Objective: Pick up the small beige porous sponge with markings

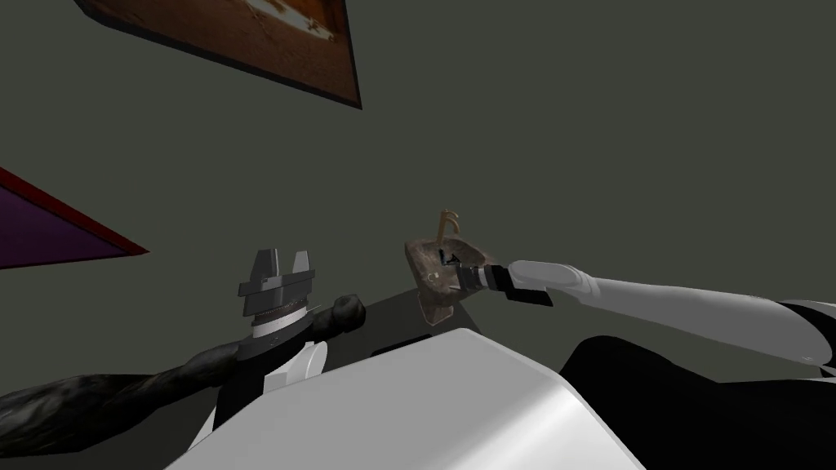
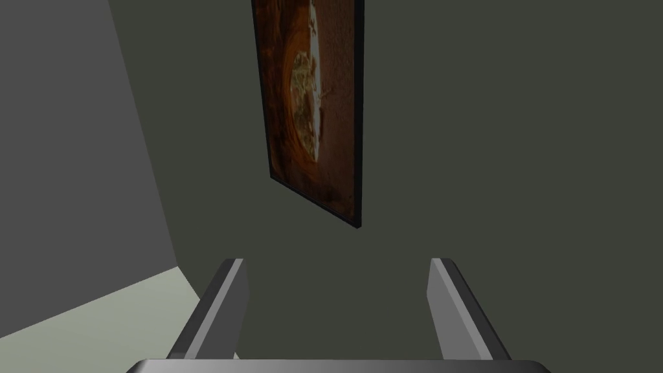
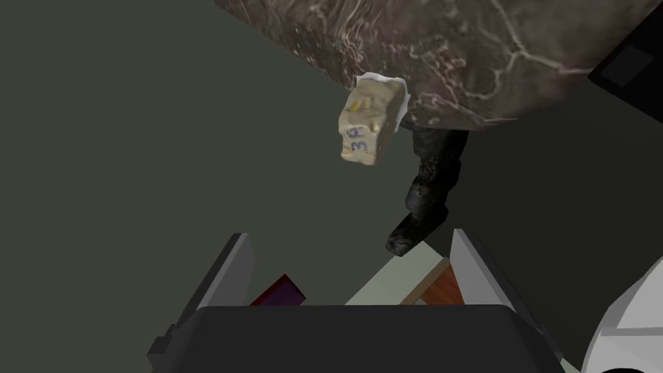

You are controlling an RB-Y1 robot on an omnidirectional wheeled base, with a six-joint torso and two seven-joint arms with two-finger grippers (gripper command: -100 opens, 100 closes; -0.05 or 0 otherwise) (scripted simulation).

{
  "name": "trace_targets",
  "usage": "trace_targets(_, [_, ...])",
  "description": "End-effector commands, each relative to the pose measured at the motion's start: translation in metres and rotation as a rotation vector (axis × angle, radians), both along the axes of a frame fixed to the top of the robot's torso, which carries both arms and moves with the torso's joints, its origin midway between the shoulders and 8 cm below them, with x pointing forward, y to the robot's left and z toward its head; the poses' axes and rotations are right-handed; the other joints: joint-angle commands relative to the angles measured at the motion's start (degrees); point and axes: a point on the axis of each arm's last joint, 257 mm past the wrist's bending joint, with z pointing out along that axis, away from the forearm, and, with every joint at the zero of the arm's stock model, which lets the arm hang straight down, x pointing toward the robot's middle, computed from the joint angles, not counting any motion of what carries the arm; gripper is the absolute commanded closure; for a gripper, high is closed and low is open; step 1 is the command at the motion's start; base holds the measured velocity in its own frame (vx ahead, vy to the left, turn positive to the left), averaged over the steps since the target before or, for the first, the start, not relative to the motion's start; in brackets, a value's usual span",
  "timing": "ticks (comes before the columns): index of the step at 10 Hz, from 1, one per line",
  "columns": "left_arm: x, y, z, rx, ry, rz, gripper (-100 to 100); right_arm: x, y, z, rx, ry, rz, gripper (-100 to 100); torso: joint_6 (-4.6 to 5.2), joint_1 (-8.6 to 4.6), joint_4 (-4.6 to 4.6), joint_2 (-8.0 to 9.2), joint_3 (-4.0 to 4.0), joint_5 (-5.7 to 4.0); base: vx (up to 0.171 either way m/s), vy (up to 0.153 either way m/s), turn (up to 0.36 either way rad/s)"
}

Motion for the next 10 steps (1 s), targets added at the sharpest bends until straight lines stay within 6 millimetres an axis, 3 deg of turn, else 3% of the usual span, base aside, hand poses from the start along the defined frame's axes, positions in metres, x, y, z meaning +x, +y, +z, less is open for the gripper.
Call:
trace_targets(1, [0.0,0.0,0.0,0.0,0.0,0.0,0,-0.001,-0.001,-0.005,-0.043,-0.004,0.027,-100,0.0,0.0,0.0,0.0,0.0,0.0,0.082,0.029,-0.012])
trace_targets(5, [0.0,0.0,0.0,0.0,0.0,0.0,0,-0.014,-0.015,-0.031,-0.221,-0.005,0.145,-100,0.0,0.06,0.0,0.01,0.0,0.01,0.1,0.046,-0.023])
trace_targets(10, [0.0,0.0,0.0,0.0,0.0,0.0,0,-0.023,-0.022,-0.044,-0.275,0.011,0.185,-100,0.0,0.02,0.06,0.25,0.14,0.0,0.053,0.035,-0.001])
